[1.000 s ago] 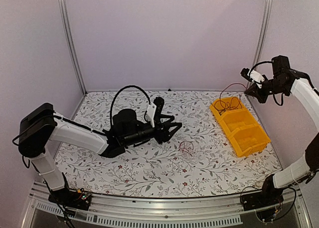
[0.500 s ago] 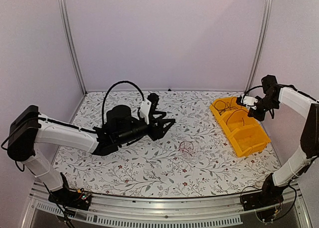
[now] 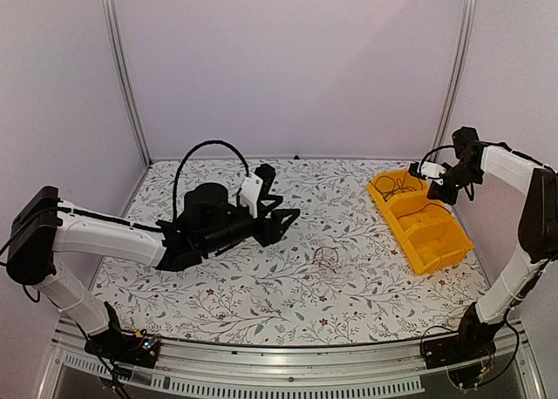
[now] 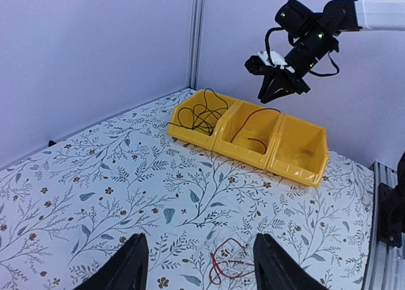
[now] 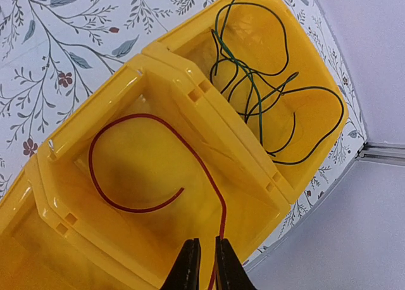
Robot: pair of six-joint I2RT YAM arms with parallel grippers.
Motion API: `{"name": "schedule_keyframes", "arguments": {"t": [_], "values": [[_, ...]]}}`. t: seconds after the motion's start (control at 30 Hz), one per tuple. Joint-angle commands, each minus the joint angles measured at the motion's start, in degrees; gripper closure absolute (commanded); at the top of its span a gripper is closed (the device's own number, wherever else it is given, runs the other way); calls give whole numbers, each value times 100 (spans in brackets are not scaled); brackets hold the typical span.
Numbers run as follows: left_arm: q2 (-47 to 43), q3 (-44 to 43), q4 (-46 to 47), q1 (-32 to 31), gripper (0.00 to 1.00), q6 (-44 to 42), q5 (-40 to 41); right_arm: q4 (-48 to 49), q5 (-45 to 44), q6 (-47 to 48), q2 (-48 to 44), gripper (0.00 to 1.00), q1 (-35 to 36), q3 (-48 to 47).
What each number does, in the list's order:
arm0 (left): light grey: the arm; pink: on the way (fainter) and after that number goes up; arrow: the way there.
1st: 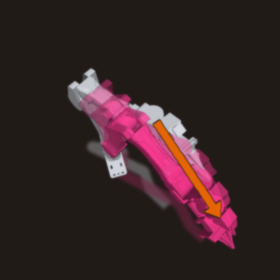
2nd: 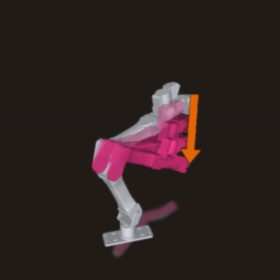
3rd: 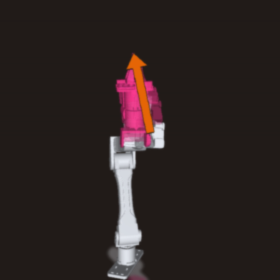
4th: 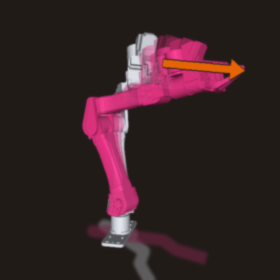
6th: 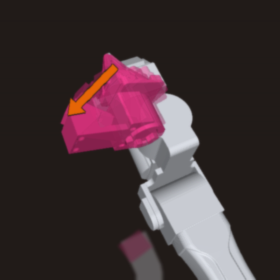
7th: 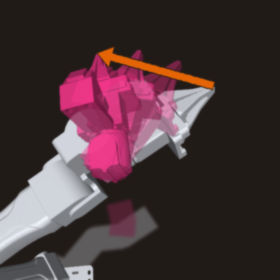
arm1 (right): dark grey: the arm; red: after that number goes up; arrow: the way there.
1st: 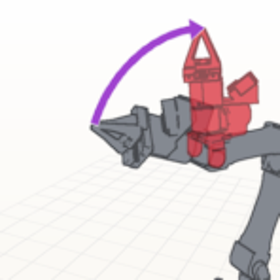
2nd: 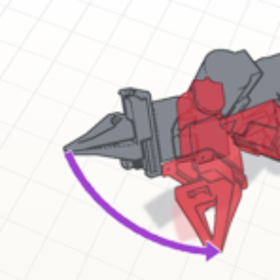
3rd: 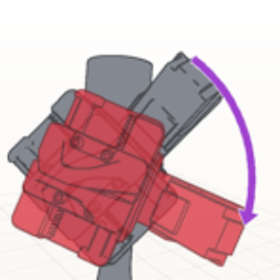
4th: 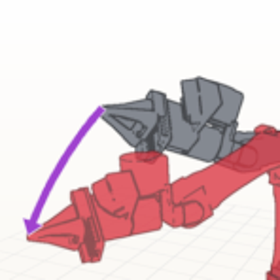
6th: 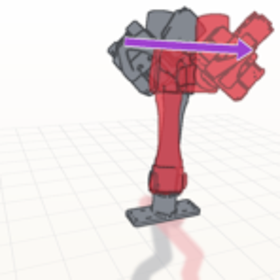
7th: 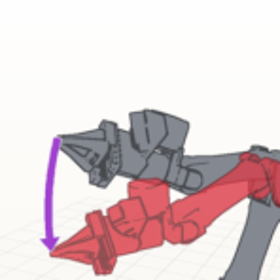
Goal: Untangle the cables
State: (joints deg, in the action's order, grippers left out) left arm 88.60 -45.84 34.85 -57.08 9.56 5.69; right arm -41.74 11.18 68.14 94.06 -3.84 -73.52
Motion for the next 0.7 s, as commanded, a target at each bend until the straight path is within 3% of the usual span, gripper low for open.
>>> {"name": "schedule_keyframes", "arguments": {"t": [0.0, 0.1, 0.3, 0.47, 0.67], "values": [[32, -100, -40, 28, 42, -58, 83, -352, 613, -243, 51, 86, -3, -339], [64, -106, -31, 25, 42, 1, 47, -450, 720, -412, 136, 85, -3, -494], [185, -111, -183, 31, 41, 57, 73, -457, 821, -792, -18, 70, 160, -447], [596, -320, -626, 46, 41, 286, -131, -146, 1018, -1187, -613, 58, 1229, 463], [1149, -630, -1202, 57, 42, 754, -594, 98, 1381, -1722, -597, 55, 2390, 760]]}}
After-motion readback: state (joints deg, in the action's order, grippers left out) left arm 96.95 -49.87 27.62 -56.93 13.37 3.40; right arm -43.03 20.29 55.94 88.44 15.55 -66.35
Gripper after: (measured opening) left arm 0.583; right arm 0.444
